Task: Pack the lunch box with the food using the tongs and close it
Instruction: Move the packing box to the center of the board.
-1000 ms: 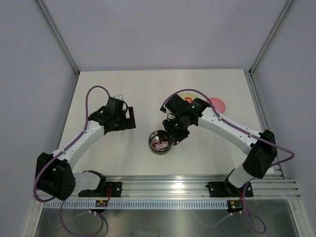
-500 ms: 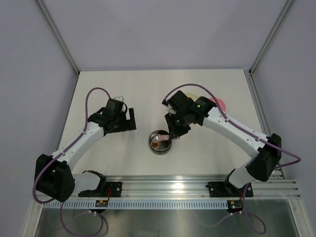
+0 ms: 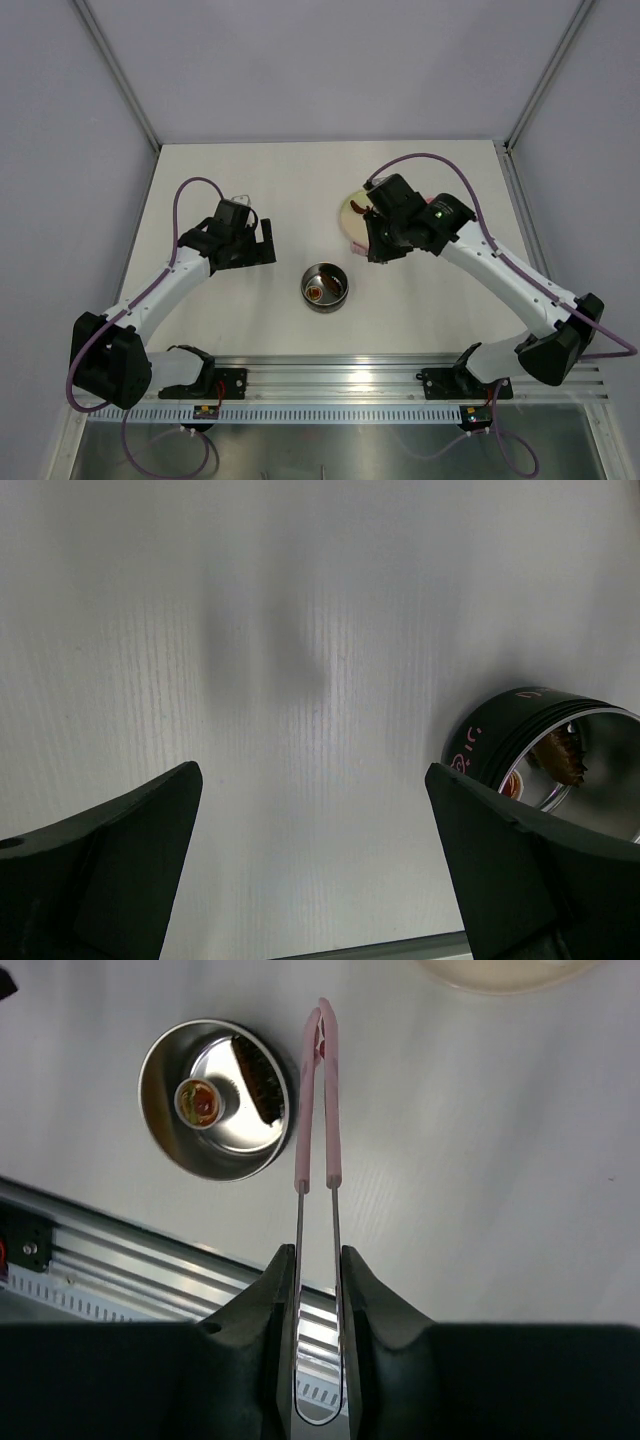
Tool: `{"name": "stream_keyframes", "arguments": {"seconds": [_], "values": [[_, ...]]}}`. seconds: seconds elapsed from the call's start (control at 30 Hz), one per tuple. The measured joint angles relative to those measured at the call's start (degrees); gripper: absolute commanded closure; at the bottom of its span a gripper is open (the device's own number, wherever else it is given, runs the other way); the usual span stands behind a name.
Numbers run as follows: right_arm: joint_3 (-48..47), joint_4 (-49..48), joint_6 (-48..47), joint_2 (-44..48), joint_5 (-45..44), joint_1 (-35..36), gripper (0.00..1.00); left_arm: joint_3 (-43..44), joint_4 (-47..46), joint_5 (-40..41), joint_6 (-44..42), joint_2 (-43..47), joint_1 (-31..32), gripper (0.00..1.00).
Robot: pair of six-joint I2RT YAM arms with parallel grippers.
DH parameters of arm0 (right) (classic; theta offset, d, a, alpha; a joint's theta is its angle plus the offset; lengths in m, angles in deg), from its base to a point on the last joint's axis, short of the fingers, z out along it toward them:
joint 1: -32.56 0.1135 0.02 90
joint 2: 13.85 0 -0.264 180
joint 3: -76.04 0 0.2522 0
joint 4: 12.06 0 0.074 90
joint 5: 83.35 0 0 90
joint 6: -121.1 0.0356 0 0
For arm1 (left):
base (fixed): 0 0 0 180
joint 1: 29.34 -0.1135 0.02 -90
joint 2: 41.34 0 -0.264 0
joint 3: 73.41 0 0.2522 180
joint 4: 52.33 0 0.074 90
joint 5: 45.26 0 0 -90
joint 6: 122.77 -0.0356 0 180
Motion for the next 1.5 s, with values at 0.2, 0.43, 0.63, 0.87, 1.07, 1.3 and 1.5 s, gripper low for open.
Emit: {"name": "stream_keyframes", "arguments": {"seconds": [0.2, 0.43, 0.63, 0.87, 1.07, 1.3, 1.5], "values": [[3.3, -0.5, 0.5, 4.9, -1.1, -10.2, 0.86, 0.0, 0.0, 0.0, 0.0, 0.0, 0.0, 0.01], [-0.8, -2.5, -3.9, -1.6, 1.0, -14.4, 0.82, 0.1, 0.0, 0.0, 0.0, 0.0, 0.0, 0.01], [-7.1, -5.4, -8.1, -12.7, 4.3, -16.8, 0.81, 0.0, 0.8, -1.9, -0.5, 0.1, 0.6, 0.02], [-16.5, -6.4, -12.1, -24.8, 4.4, -17.4, 0.78, -2.5, 1.6, -8.5, 0.2, 1.5, 6.6, 0.01], [-23.0, -6.2, -14.1, -31.1, 3.3, -17.4, 0.75, -6.7, -3.2, -17.2, 4.5, 1.9, 7.7, 0.44], [-24.4, -6.2, -14.3, -31.9, 3.2, -17.4, 0.75, -14.0, -6.4, -19.8, 6.0, 4.0, 8.8, 1.00], [-24.4, -6.3, -14.3, -31.8, 3.2, -17.4, 0.75, -16.6, -6.6, -20.8, 7.3, 4.0, 9.6, 1.00]]}}
